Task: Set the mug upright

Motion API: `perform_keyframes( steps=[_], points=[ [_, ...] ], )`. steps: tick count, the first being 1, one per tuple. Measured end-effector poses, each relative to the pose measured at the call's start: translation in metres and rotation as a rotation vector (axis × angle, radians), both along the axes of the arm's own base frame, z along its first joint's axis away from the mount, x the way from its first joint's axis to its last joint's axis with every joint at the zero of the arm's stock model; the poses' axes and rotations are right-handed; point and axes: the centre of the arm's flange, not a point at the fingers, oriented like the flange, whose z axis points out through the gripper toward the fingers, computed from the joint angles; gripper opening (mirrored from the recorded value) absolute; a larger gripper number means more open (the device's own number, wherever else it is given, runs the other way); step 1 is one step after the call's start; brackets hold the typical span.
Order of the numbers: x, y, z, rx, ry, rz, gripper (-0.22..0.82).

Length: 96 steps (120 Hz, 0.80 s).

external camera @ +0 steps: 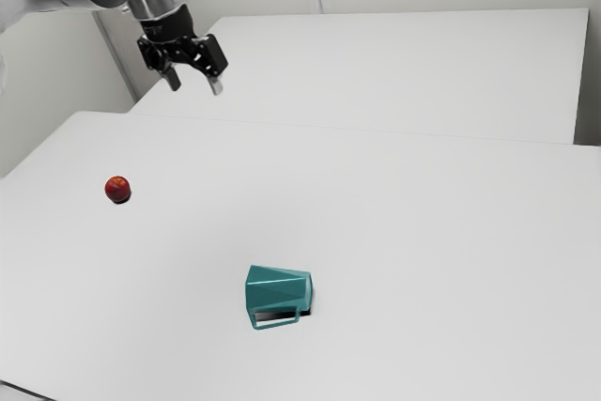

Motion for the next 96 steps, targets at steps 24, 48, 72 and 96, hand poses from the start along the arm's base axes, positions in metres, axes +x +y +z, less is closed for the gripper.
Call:
perform_keyframes(
  steps=[24,48,72,96],
  points=[
    [0.0,-0.001,-0.008,0.003,0.032,-0.002,0.6],
    [-0.011,0.025,-0.013,-0.017,0.065,0.045,0.6],
    [-0.044,0.043,-0.045,-0.167,0.155,0.102,0.6],
    [-0.082,0.034,-0.083,-0.293,0.201,0.081,0.6]
  ],
)
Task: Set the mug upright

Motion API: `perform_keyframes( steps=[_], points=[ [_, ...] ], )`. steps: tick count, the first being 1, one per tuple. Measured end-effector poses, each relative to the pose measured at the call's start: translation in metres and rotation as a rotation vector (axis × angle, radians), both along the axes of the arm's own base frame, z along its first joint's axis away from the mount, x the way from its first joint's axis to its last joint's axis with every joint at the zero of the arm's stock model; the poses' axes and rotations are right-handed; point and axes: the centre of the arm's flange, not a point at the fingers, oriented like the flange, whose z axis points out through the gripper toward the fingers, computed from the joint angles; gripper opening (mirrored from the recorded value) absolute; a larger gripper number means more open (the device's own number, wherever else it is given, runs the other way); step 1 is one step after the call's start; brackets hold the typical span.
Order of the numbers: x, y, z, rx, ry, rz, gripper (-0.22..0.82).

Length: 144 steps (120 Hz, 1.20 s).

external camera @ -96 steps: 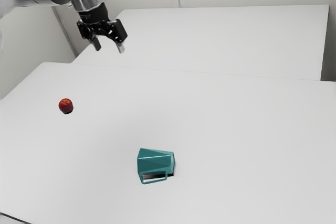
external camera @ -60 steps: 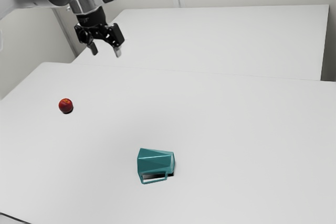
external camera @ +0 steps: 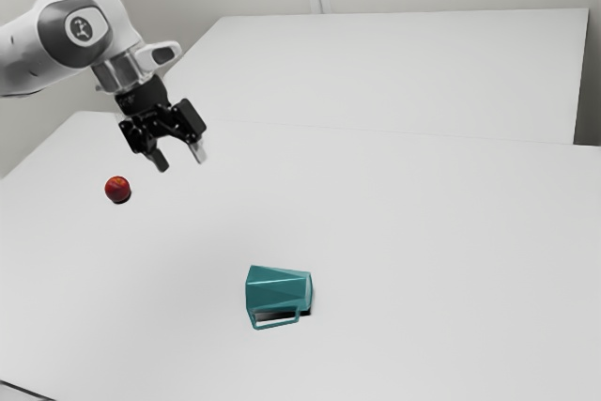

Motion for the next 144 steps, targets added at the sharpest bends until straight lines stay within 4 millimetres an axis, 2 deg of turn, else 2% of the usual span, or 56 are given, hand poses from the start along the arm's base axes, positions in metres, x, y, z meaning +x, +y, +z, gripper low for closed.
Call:
perform_keyframes(
  steps=[10,28,82,116,144],
  points=[
    [-0.01,0.0,-0.019,-0.059,-0.001,-0.011,0.6],
    [-0.026,0.015,-0.065,-0.171,0.005,0.018,0.6],
    [-0.071,0.005,-0.169,-0.42,-0.019,0.04,0.6],
    [-0.075,-0.003,-0.222,-0.576,-0.026,0.071,0.6],
    [-0.072,-0.004,-0.246,-0.646,-0.092,0.068,0.6]
  ],
)
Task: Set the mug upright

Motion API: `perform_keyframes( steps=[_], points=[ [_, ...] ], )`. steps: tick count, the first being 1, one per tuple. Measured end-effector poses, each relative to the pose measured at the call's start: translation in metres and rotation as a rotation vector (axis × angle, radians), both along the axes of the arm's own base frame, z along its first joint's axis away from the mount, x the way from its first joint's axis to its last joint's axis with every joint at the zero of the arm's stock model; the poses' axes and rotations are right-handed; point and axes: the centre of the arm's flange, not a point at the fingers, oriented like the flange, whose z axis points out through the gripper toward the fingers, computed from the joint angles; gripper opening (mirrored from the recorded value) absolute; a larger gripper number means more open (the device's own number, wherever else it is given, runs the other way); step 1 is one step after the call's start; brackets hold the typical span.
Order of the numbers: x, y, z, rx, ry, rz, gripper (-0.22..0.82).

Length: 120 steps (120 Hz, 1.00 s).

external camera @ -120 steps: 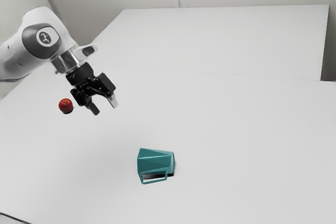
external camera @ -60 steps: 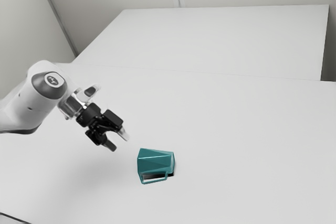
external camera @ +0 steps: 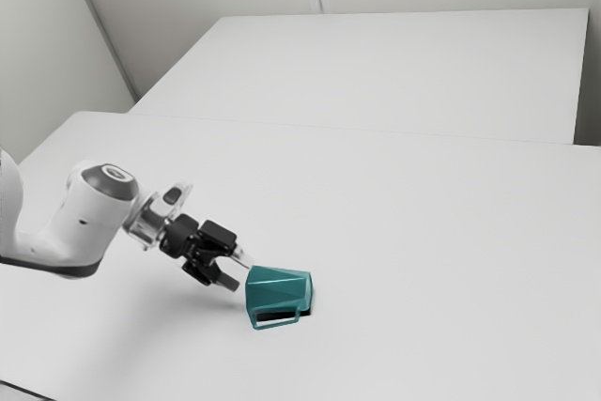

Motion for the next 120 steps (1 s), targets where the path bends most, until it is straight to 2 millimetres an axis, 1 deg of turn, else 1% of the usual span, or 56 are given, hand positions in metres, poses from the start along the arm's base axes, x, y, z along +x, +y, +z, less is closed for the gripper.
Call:
perform_keyframes(
  steps=[17,38,66,72,80,95,120],
  points=[
    [0.004,0.001,-0.012,-0.022,-0.045,0.006,0.6],
    [0.008,0.001,-0.017,-0.033,-0.105,0.015,0.6],
    [0.009,-0.009,-0.037,-0.065,-0.122,0.028,0.6],
    [0.009,-0.012,-0.039,-0.072,-0.128,0.024,0.59],
    [0.009,-0.016,-0.039,-0.082,-0.141,0.015,0.52],
    [0.01,-0.022,-0.037,-0.096,-0.167,-0.006,0.34],
    [0.009,-0.029,-0.034,-0.112,-0.206,-0.04,0.09]
  ],
)
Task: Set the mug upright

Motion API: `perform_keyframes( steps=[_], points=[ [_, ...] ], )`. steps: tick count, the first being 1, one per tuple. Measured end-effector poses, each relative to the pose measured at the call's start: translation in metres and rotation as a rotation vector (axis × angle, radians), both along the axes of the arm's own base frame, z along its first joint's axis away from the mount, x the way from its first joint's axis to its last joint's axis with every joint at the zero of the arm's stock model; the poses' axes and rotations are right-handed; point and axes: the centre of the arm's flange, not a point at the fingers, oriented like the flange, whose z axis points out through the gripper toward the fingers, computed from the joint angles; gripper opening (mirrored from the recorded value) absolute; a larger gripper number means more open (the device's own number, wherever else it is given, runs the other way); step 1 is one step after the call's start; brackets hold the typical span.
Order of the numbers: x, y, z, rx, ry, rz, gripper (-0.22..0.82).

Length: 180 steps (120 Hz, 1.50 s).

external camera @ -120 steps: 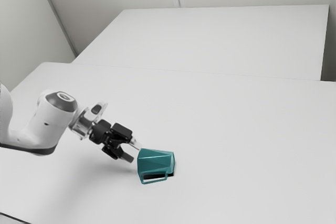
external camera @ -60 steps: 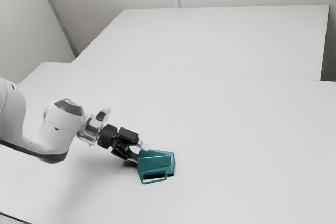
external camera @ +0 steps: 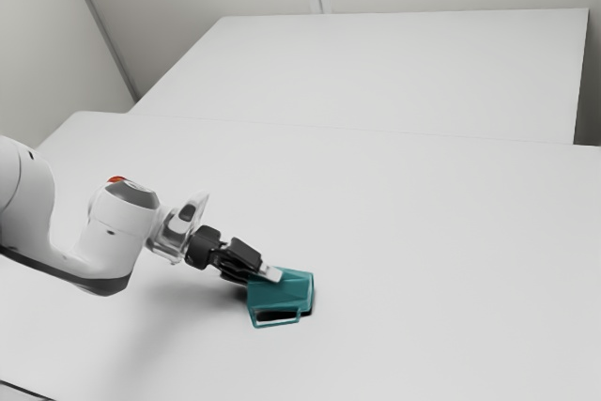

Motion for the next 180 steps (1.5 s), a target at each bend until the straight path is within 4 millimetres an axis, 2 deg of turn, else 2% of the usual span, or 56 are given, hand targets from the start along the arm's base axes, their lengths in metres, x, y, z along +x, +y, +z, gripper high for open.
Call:
perform_keyframes(
  steps=[33,61,80,92,111,129,146,159,180],
  points=[
    [0.001,-0.007,0.008,-0.016,-0.052,-0.043,-0.1],
    [0.001,-0.007,0.01,-0.021,-0.077,-0.062,-0.16],
    [0.004,-0.003,0.022,-0.01,-0.119,-0.071,-0.17],
    [0.009,0.001,0.044,0.039,-0.186,-0.092,-0.18],
    [0.02,-0.009,0.089,0.234,-0.302,-0.233,-0.18],
    [0.025,0.003,0.102,0.518,-0.315,-0.357,-0.18],
    [0.044,0.012,0.127,0.776,-0.342,-0.428,-0.18],
    [0.051,0.014,0.129,0.926,-0.337,-0.45,-0.18],
    [0.057,0.015,0.126,1.058,-0.314,-0.405,-0.18]
  ],
)
